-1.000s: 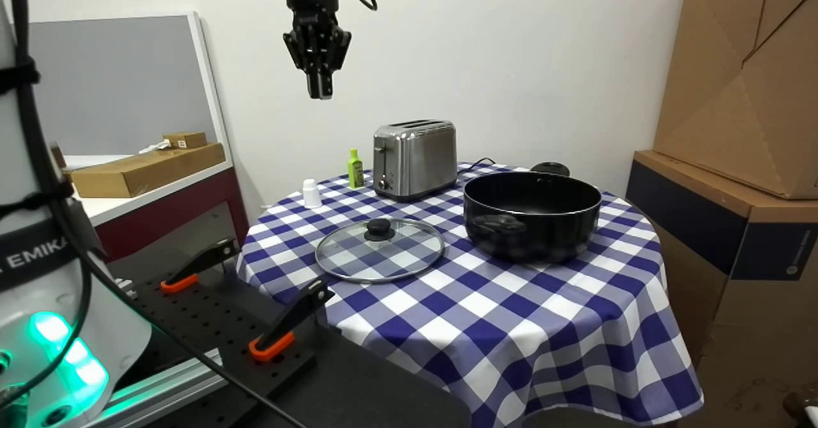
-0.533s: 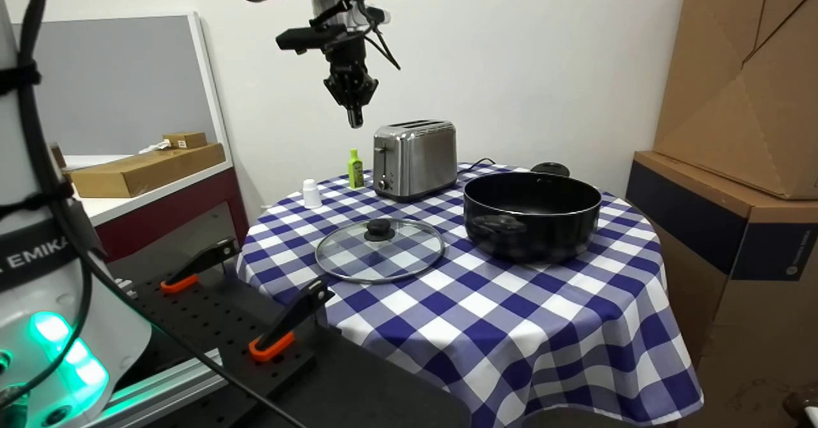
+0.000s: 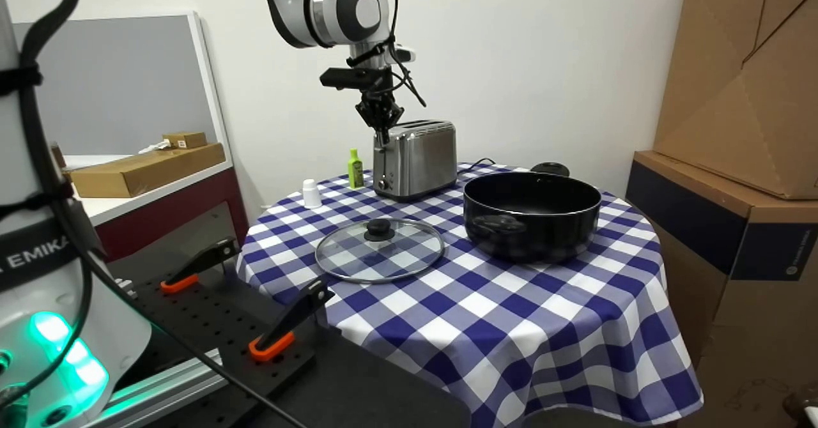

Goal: Push down the toaster lever

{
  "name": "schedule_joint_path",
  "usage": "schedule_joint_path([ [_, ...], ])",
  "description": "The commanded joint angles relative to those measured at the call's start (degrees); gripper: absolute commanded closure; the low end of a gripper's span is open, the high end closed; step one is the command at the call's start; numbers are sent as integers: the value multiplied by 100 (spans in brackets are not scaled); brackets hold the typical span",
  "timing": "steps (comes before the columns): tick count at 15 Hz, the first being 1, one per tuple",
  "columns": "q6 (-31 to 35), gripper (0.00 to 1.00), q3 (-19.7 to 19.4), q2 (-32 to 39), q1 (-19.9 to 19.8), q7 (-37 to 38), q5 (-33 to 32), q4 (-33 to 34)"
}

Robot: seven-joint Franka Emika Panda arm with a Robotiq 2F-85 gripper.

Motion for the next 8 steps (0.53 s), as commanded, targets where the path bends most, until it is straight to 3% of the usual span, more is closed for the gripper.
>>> schedule_joint_path([
  [1,5,100,127,280,125,-185,174,510],
  [8,126,100,-62,612,515,0,-159,806],
])
